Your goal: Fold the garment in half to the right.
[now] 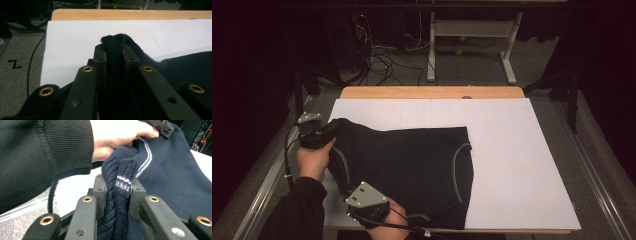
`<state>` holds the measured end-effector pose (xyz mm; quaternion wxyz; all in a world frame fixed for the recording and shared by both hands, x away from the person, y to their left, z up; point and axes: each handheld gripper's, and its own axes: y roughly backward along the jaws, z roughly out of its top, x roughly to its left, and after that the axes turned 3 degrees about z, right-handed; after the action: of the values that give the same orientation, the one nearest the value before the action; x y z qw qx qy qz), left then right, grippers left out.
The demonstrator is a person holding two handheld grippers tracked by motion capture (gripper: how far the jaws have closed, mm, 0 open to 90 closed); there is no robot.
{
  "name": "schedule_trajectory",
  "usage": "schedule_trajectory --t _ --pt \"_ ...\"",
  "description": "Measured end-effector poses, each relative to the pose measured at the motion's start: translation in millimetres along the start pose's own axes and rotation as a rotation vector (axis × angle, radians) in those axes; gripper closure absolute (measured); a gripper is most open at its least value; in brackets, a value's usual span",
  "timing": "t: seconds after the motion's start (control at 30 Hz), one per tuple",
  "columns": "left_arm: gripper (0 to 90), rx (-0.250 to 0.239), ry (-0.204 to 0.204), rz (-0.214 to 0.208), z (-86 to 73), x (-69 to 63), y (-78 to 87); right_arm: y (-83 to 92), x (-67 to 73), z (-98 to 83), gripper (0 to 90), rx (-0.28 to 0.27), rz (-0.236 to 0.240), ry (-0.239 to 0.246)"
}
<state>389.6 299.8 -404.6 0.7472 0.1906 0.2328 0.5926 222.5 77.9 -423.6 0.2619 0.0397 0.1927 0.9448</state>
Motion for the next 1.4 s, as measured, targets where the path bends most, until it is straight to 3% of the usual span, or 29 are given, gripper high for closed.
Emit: schedule_trajectory --t 0.23,0.4,0.67,1.3,1.4 --pt "73.4 -0.003 -0.02 -0.022 15.3 -30.5 -1.7 26.4 -13.5 -2.3 73.6 -0.04 -0.033 -0.023" --pt "73.4 0.02 -0.023 0.005 25.5 -54.8 -6.3 47.1 -24.8 -6.6 73.6 -0.064 -0.06 -0.034" --pt "73.4 0.032 -0.061 -0.012 33.8 -87.6 -19.6 71.0 -41.9 -19.0 73.5 -0.086 -0.099 -0.064" --pt "73.3 0.04 -0.125 -0.057 37.6 -140.8 -47.4 103.5 -68.1 -51.0 73.3 -0.074 -0.169 -0.102" --pt "73.3 0.041 -0.12 -0.068 36.4 -147.2 -52.4 107.0 -72.2 -56.5 73.3 -0.066 -0.178 -0.107"
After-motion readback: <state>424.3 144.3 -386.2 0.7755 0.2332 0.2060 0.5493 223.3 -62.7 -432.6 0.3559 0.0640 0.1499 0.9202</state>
